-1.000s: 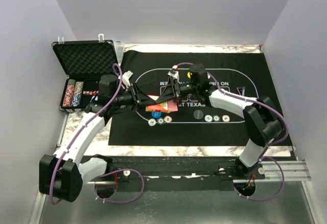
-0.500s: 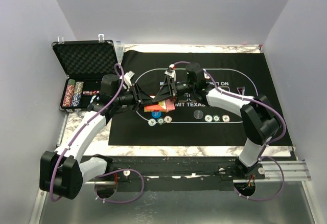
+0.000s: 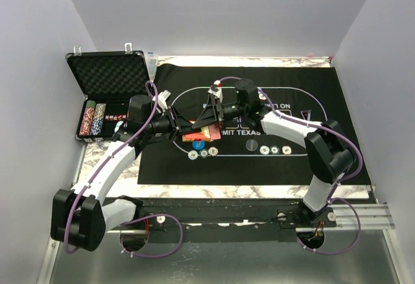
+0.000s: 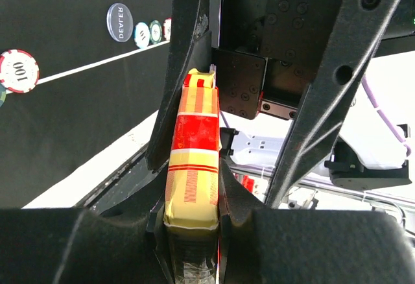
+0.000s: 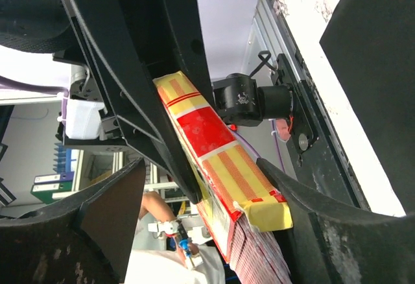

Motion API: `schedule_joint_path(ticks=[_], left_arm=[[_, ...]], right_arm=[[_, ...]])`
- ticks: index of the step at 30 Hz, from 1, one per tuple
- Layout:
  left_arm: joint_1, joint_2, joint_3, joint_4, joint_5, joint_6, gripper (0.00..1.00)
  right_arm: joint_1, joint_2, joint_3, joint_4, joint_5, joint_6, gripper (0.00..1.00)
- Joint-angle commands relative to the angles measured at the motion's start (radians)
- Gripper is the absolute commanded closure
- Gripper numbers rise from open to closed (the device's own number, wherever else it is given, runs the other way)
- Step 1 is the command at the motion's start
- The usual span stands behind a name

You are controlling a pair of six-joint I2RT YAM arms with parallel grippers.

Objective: Distribute texas hold em gaming equipment

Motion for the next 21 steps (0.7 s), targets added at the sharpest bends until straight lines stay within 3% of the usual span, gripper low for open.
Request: schedule_joint_path(ticks=[1, 4, 8, 17, 21], left_arm=[[0.027, -0.029, -0.044, 0.098, 0.052, -0.029, 1.00], [0.034, -0.037, -0.058, 0.149, 0.074, -0.047, 1.00], [0.037, -0.037, -0.055, 0.172, 0.086, -0.058, 1.00], [0.042, -0.035, -0.060, 0.225, 0.111, -0.083, 1.00], [0.043, -0.034, -0.067, 0.262, 0.128, -0.106, 1.00]], right_arm=[[-0.031, -0.057, -0.013, -0.027, -0.035, -0.047, 0.24], [-0.046, -0.080, -0.045, -0.038, -0.045, -0.054, 0.20], [-0.046, -0.103, -0.075, -0.059, -0.054, -0.065, 0.21], [-0.046, -0.121, -0.100, -0.025, -0.062, -0.049, 0.59], [-0.046, -0.107, -0.090, 0.023, -0.075, -0.005, 0.60]])
